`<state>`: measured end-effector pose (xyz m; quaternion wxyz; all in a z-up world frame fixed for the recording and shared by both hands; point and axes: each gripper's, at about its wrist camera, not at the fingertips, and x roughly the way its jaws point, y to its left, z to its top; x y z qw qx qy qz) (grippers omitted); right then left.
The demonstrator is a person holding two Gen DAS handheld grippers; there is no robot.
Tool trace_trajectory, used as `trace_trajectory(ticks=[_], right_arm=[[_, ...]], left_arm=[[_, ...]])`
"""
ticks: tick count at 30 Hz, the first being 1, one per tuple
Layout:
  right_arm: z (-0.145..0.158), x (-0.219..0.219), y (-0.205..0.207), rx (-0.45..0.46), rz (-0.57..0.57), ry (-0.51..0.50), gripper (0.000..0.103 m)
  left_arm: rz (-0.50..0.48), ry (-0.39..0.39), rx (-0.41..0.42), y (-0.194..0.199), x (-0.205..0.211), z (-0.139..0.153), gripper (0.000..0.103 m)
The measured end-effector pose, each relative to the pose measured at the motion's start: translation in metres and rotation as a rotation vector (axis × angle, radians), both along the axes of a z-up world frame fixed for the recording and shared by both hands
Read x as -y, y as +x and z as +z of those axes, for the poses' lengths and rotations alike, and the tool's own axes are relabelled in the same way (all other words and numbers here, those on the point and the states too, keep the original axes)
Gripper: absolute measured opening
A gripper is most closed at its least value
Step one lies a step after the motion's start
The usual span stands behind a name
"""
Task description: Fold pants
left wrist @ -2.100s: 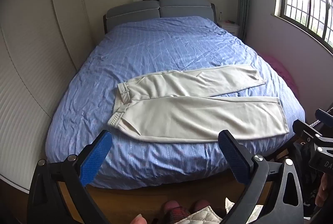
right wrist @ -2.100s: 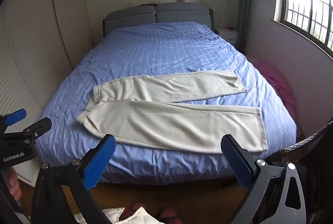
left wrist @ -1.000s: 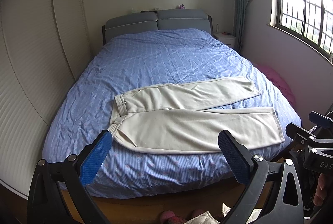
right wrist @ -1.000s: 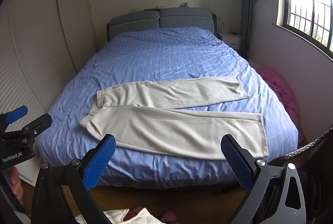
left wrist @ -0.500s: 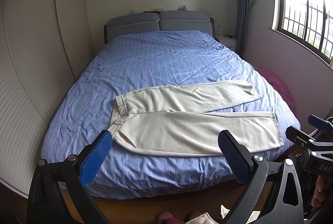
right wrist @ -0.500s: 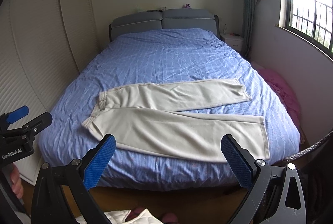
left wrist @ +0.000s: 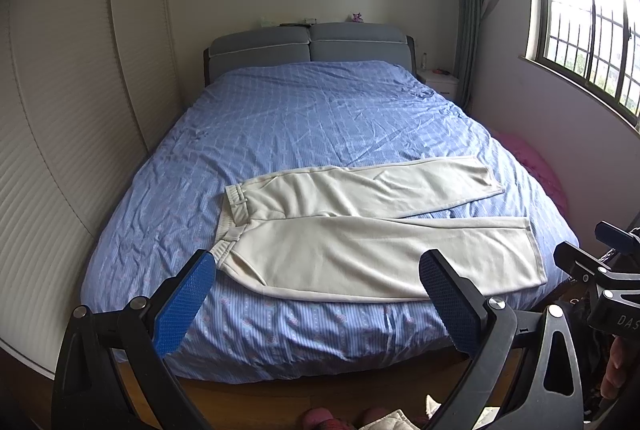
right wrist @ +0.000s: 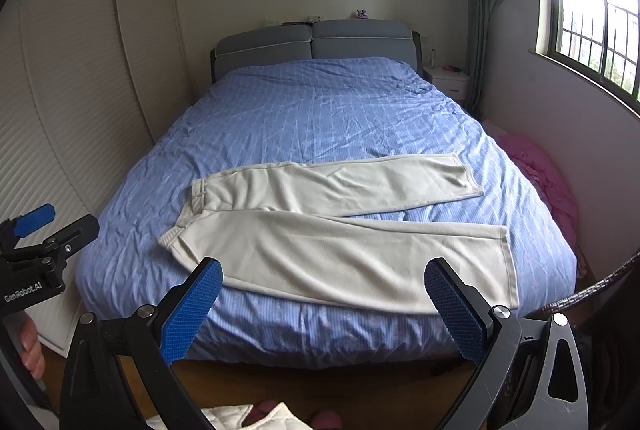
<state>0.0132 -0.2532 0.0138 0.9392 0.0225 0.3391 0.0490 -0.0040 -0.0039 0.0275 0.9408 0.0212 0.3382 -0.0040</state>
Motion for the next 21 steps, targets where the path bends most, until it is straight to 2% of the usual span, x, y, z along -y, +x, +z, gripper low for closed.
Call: trace_trajectory(ticks=[9,21], right_arm=[[-0.0004,0.0008,-0.0005,0.000,0.000,0.001,0.102],[-0.0038,0.0026,-0.0012,-0.015,0.014,0.009,0.102]], left_arm=[[-0.002,0.009,0.024,-0.0064,0.0027,0.0015,0.103],[0.010,0.008,0.014,-0.0057,0.0012,-0.0011,0.103]])
